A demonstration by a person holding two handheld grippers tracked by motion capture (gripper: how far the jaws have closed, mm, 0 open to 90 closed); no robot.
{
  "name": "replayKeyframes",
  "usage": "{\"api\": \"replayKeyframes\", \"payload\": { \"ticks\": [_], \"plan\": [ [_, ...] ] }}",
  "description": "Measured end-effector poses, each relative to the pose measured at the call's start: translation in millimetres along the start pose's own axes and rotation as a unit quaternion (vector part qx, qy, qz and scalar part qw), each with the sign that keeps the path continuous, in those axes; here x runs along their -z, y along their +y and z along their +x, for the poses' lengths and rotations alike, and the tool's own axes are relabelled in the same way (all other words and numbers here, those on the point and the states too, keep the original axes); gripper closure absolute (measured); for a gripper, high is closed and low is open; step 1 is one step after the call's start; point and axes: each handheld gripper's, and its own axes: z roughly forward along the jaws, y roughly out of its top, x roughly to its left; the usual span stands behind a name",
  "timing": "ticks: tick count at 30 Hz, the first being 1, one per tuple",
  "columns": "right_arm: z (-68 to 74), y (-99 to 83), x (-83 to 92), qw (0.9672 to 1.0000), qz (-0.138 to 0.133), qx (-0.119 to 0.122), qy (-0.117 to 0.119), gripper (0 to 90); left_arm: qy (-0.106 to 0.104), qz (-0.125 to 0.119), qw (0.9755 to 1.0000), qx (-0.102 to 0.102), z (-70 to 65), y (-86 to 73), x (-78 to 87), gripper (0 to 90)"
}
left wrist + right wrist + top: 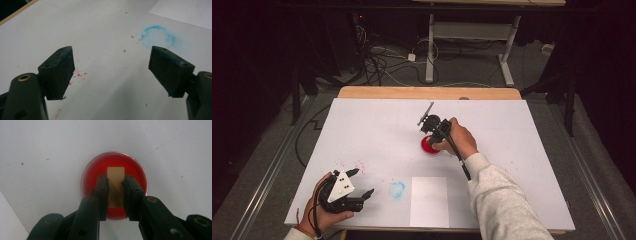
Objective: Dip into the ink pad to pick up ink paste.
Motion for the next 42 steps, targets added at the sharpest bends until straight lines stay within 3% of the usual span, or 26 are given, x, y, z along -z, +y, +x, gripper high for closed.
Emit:
{"api": "replayKeyframes", "payload": {
  "ticks": [3,17,32,42],
  "plan": [
    [0.3,-1.1,-5.7,1.0000,0.008,-0.002,0.003,76.1,0.000,-0.001,1.0000,0.000,0.1,0.0,0.3,19.4],
    [-4.5,-4.7,-8.5,0.9996,0.001,-0.021,0.020,76.2,0.000,0.003,1.0000,-0.005,-1.1,0.6,0.3,19.4],
    [3.8,-0.9,-9.1,0.9999,0.014,-0.003,-0.009,76.3,0.002,0.005,1.0000,-0.006,-1.6,1.7,-0.6,19.5],
    [-0.2,-3.2,-9.4,0.9999,0.009,-0.012,0.006,76.3,0.000,0.004,1.0000,-0.006,-1.8,1.7,-0.8,19.9]
  ]
}}
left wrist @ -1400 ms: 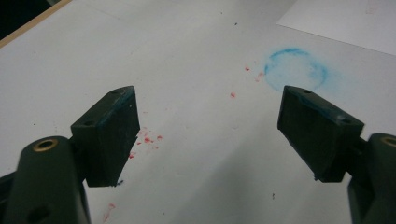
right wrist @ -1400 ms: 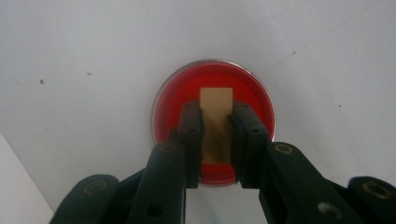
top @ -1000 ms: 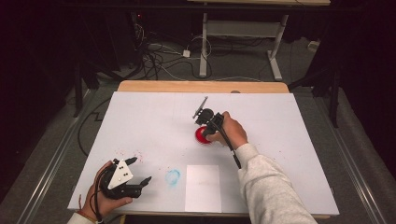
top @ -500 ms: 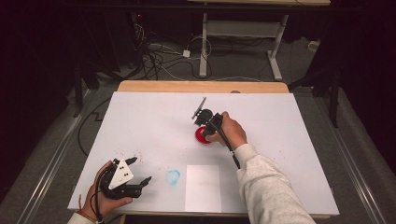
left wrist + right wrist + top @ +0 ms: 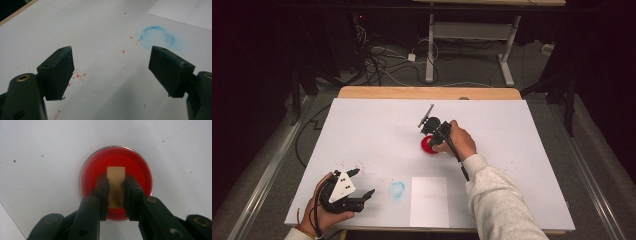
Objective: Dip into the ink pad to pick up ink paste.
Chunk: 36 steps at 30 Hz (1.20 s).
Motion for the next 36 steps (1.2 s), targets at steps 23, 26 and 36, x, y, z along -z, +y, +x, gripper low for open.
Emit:
{"api": "replayKeyframes", "payload": {
  "ticks": [23,26,36],
  "plan": [
    [-0.1,-1.0,-0.5,1.0000,-0.004,-0.001,0.002,76.2,0.005,0.000,1.0000,-0.002,0.1,0.5,0.2,19.9],
    [1.1,-1.0,-0.3,1.0000,-0.003,0.001,-0.004,76.2,0.005,0.000,1.0000,-0.001,0.2,0.2,0.6,19.9],
    [-0.3,-1.4,0.8,1.0000,-0.005,-0.002,0.001,76.1,0.006,-0.002,1.0000,0.000,-0.2,0.1,2.0,19.9]
  ]
}}
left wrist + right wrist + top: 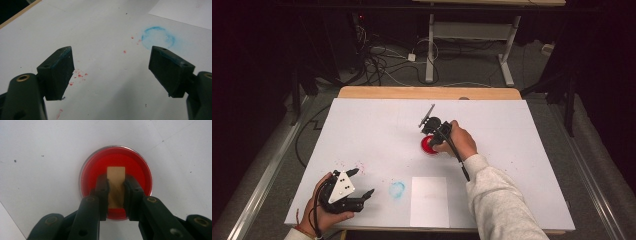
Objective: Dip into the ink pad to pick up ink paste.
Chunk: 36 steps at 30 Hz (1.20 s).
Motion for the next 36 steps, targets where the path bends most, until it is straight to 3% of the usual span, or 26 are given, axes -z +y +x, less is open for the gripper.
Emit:
{"api": "replayKeyframes", "payload": {
  "ticks": [3,8,16,26,36],
  "plan": [
    [0.2,0.1,4.6,0.9998,-0.003,0.007,-0.020,76.1,0.000,0.001,1.0000,0.000,1.0,-0.4,-0.1,19.9],
    [-5.6,-3.5,28.2,0.9990,-0.043,-0.001,-0.014,76.1,0.001,0.000,1.0000,0.008,3.0,-2.0,-0.3,19.9],
    [-8.3,-6.8,67.4,0.9958,-0.087,0.002,-0.025,76.1,0.004,-0.003,0.9999,0.010,3.0,-1.7,2.1,19.9],
    [-4.9,-3.9,90.0,0.9948,-0.097,0.013,-0.029,76.1,0.002,0.000,1.0000,0.008,3.6,-2.4,1.0,19.9],
    [-0.8,1.3,90.7,0.9952,-0.092,0.022,-0.025,76.0,0.001,-0.002,0.9999,0.011,3.6,-3.3,2.7,19.9]
  ]
}}
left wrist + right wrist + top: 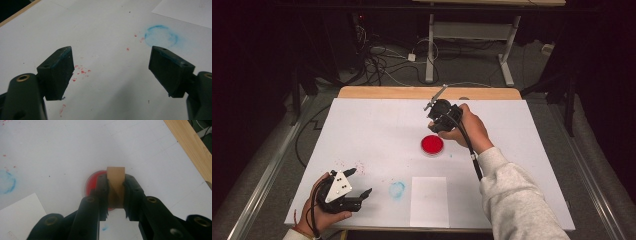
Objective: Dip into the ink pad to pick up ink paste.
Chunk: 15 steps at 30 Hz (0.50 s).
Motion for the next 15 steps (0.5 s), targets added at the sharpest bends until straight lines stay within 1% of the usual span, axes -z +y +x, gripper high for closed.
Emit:
{"api": "replayKeyframes", "payload": {
  "ticks": [1,3,5,7,9,15],
  "plan": [
    [0.1,0.2,-0.3,1.0000,0.001,0.001,0.003,76.0,0.000,0.000,1.0000,0.000,0.0,0.0,-0.2,19.9],
    [0.4,0.6,-0.5,1.0000,0.003,0.002,0.001,76.0,-0.001,0.001,1.0000,0.000,0.0,-0.2,-0.3,19.9],
    [0.6,0.7,0.0,1.0000,0.003,0.004,0.004,76.0,0.001,0.002,1.0000,-0.001,0.1,-0.4,-0.1,19.9],
    [1.0,0.8,0.0,1.0000,0.003,0.002,0.000,76.0,0.001,0.002,1.0000,-0.001,0.2,-0.5,0.0,19.9],
    [0.8,0.9,-1.0,1.0000,0.005,0.006,0.004,76.1,0.001,0.002,1.0000,-0.002,0.1,-0.3,0.1,19.9],
    [0.9,1.8,-11.5,0.9998,0.018,0.008,0.009,76.0,0.000,0.005,1.0000,-0.003,-0.6,-0.9,0.1,19.9]
  ]
}}
